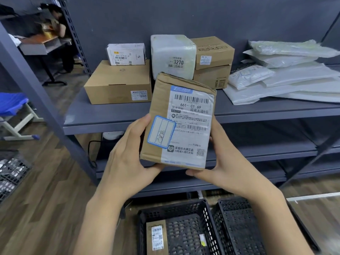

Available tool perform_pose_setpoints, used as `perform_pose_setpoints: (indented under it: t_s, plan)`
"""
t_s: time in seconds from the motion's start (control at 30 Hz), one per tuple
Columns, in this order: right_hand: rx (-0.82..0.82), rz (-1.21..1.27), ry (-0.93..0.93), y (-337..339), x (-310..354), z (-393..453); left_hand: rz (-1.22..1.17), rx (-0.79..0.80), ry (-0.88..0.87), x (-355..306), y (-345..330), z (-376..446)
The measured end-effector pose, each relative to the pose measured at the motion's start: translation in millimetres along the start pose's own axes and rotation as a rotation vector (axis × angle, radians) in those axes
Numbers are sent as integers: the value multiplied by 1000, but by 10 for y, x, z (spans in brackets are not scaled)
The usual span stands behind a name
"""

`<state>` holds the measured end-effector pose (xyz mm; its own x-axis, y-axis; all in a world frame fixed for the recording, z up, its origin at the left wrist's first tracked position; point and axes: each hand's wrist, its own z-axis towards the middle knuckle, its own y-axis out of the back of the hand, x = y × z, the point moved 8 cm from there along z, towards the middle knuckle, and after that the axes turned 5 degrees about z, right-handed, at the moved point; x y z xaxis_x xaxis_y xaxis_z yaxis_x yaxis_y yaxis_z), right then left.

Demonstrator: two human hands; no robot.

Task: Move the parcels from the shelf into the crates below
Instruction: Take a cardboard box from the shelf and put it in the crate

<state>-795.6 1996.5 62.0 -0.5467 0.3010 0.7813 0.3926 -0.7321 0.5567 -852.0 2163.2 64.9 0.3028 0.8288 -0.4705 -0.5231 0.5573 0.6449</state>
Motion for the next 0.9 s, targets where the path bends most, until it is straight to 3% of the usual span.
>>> perform_pose_setpoints:
  t_s: [0.27,0.4,0.7,0.83,0.9]
  plan:
    - [-10,-24,1,-103,-56,-78,47,24,-38,36,-153,-153]
    - [21,-65,-72,-303,-320,-195,111,88,29,178,-368,-393]
    - [91,-174,-315,-1084,-1274,-653,153,418,276,723,-1211,-1294]
    - [162,-335,-533,-1618,-1885,-1026,23,602,407,1052,-1676,-1826]
    - [204,-377,-665,-1876,-2156,-1193,113,708,424,1222,-1902,-2041]
